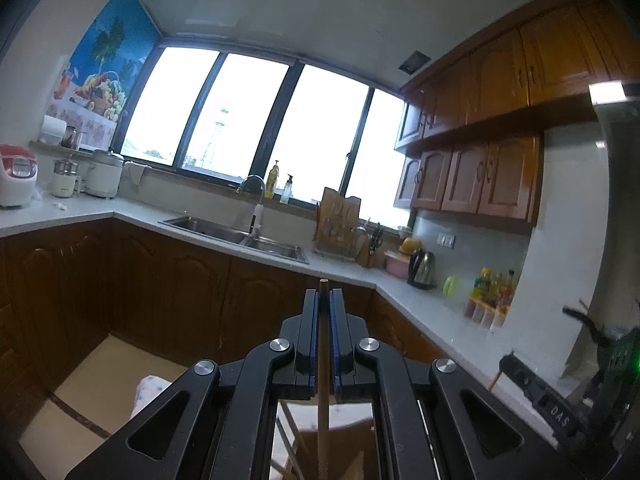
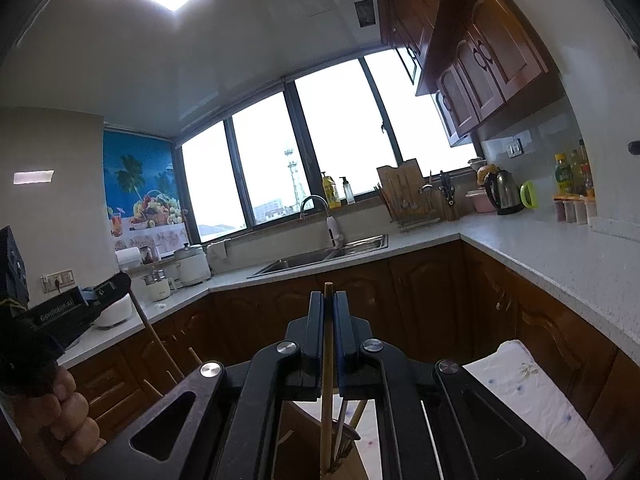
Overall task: Organize utensils
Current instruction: 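Lift both held wooden chopsticks and carry them above the wooden holder, then open the left tool while the right tool opens, dropping wooden chopsticks into holder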
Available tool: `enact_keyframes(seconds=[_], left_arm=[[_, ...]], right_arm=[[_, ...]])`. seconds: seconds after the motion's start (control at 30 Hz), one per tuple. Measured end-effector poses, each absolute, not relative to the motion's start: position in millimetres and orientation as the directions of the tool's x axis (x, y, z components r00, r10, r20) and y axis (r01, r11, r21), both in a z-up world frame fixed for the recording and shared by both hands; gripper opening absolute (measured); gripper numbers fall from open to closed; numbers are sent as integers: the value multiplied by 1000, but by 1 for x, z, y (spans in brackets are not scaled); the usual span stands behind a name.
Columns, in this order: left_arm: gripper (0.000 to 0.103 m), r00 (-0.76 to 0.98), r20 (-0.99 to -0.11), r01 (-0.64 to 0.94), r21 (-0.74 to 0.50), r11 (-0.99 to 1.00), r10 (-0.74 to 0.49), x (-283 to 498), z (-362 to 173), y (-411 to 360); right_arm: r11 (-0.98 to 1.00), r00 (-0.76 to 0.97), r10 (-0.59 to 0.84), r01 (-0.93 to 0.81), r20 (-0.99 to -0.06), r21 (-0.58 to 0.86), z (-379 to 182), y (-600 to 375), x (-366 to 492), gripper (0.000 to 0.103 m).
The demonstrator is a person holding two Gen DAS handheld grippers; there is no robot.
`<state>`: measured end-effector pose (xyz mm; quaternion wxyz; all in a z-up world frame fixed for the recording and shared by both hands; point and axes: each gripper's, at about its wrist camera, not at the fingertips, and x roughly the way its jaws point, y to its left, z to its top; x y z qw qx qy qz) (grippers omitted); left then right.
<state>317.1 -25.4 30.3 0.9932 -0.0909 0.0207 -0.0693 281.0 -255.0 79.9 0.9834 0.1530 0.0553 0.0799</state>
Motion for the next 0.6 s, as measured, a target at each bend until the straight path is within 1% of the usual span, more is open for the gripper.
enact_keyframes(seconds=[0.27,0.4,0.47,0.6], left_arm=[[3,976,-148,135,-164,977,-159,325,7,-26],[3,963,-214,127,-161,979,-160,335,8,-23],[3,967,-207,118,-143,983,-146,333,14,-21],[3,963,-221,126,-147,981,-157,340,31,-20]], right_arm=[[939,972,187,-134,-143,318,58,-249,282,4],[939,961,204,-138,-187,315,49,-245,285,4],[942,963,201,-139,-181,307,48,-243,282,4],[942,960,204,-138,-194,307,50,-242,282,4]])
